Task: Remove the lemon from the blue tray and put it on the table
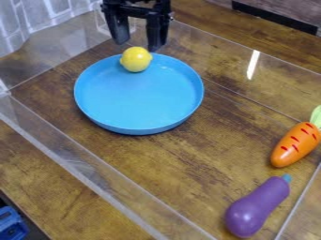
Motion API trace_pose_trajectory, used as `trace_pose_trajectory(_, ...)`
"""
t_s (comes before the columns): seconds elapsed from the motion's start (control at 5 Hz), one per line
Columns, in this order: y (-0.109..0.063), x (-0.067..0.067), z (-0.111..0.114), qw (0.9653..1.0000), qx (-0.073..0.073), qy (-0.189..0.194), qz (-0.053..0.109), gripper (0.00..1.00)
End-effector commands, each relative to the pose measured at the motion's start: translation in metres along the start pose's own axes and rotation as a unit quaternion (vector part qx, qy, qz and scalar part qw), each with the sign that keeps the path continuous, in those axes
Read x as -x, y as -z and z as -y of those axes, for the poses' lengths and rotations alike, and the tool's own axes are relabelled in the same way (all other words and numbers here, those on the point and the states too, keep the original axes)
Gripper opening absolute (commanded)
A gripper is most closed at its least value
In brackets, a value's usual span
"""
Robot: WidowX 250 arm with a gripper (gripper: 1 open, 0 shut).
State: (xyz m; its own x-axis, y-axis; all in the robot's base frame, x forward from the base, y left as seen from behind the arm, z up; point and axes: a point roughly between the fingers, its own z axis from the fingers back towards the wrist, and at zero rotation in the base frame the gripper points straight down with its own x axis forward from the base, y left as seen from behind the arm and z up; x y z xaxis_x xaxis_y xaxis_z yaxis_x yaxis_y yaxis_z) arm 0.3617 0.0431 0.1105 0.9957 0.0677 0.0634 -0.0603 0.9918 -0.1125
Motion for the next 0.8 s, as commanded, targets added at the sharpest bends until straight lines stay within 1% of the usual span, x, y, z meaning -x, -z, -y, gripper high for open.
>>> trace_pose_trajectory(0.0,-0.004,-0.013,0.008,0.9995,-0.01,-0.013,0.026,1.0)
trace_pose_trajectory(0.2,0.01,-0.017,0.007,0.9991,-0.015,-0.032,0.025,1.0)
trace_pose_trajectory(0.4,0.014,-0.023,0.005,0.9981,-0.022,-0.049,0.029,1.0)
trace_pose_trajectory(0.6,-0.005,-0.026,-0.01,0.9988,-0.023,-0.031,0.03,1.0)
